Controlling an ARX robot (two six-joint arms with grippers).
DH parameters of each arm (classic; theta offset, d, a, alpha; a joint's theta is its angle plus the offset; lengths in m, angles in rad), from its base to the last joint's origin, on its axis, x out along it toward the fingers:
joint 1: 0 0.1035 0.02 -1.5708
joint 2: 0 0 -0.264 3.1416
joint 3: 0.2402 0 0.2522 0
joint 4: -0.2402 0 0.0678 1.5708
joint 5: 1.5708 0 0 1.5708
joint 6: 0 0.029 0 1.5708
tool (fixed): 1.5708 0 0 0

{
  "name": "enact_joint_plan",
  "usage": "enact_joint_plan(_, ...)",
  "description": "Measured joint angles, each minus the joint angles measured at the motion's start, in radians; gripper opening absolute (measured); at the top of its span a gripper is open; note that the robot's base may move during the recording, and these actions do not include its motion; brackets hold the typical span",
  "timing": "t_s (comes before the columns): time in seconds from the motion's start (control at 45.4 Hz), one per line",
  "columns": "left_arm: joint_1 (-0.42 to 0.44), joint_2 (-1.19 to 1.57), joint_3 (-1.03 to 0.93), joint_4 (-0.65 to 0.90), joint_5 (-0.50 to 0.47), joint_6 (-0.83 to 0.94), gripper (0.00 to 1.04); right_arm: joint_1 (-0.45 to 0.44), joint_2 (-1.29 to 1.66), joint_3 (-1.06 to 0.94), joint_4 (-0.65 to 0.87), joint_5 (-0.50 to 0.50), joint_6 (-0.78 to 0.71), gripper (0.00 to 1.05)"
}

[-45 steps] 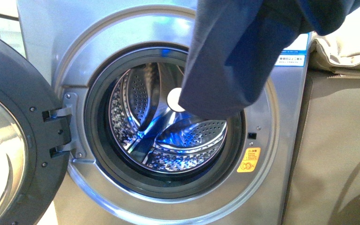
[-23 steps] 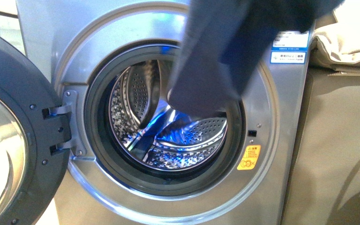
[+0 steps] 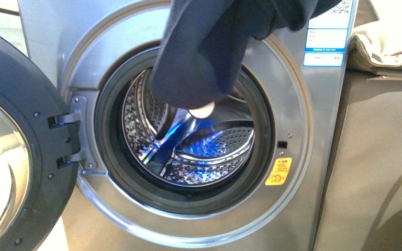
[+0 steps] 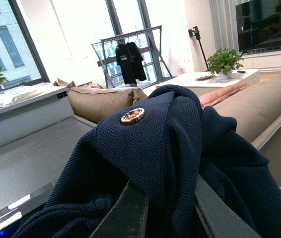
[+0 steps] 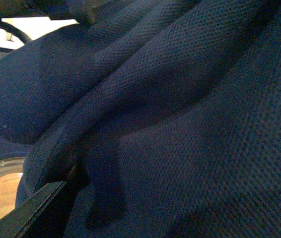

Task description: Collect clothes from washing machine

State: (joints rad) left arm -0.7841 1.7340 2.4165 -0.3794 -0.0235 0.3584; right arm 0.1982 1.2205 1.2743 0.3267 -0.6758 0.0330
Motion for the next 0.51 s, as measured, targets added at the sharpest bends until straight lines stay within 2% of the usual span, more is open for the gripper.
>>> enact_joint_plan(0.286, 0.000, 0.000, 0.000, 0.000, 0.000, 0.000, 0.13, 0.017, 0.102, 0.081, 0.069, 0.110, 0.019, 0.97)
enact_joint_plan(0.506, 0.000, 0.000, 0.006, 0.000, 0.000, 0.000, 0.13, 0.031, 0.162, 0.137, 0.133, 0.156, 0.077, 0.97)
